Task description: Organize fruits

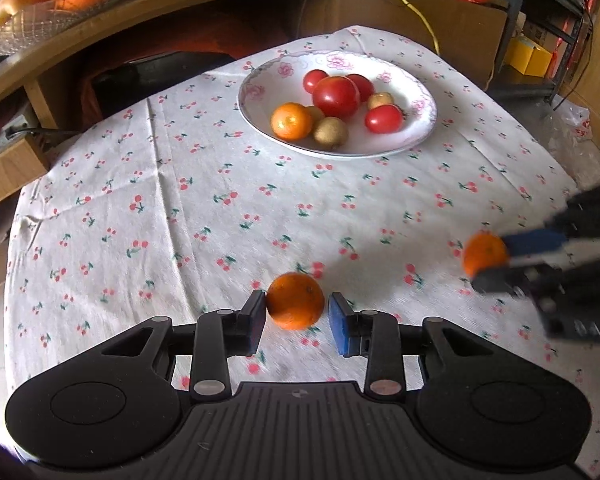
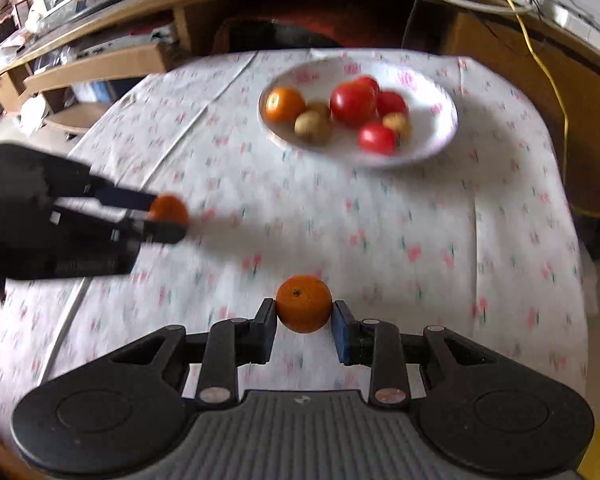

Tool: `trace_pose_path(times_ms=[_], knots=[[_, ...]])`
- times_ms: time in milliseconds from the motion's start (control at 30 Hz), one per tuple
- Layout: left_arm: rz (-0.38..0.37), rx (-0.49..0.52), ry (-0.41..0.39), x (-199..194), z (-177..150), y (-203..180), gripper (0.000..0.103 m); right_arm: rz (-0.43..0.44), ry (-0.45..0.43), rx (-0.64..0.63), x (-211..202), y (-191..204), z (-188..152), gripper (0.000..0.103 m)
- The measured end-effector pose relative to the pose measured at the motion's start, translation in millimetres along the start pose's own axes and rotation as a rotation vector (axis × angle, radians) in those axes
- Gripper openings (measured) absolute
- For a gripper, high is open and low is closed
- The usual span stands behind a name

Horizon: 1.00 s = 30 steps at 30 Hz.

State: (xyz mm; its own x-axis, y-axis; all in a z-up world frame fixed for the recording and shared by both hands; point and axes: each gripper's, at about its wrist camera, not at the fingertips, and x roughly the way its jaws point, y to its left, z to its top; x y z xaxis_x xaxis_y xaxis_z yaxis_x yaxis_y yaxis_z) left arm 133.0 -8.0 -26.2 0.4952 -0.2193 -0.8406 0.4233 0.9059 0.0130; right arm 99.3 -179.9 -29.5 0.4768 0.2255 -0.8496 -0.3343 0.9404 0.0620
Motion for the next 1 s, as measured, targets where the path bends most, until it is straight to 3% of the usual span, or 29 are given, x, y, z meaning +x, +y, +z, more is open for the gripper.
trace_pose_path(times_ms=[300, 433, 533, 667, 1000], knots=[[0.064, 0.010, 0.018, 5.6, -1.7, -8.5, 0.045, -0.002, -0.017, -0.062, 2.5, 7.1, -12.7, 0.031], [0.077, 0.018, 0.005, 8.6, 2.3, -9.2, 0.055, 0.017, -0.018, -0.044, 5.6, 1.4, -11.3, 0.033], [0.066, 0.005, -0.002, 7.0, 3.9, -6.7, 0.066, 0.009, -0.015, -0.043, 6.7, -0.8, -9.6, 0.042], [0.060, 0.003, -0.007, 4.5, 3.5, -4.1, 0.070, 0.017, -0.010, -0.047, 7.5, -0.8, -7.4, 0.044], [0.033, 0.006, 0.013, 12.7, 2.0, -5.5, 0.070, 0.025, 0.000, -0.077, 9.0, 7.6, -4.6, 0.044]])
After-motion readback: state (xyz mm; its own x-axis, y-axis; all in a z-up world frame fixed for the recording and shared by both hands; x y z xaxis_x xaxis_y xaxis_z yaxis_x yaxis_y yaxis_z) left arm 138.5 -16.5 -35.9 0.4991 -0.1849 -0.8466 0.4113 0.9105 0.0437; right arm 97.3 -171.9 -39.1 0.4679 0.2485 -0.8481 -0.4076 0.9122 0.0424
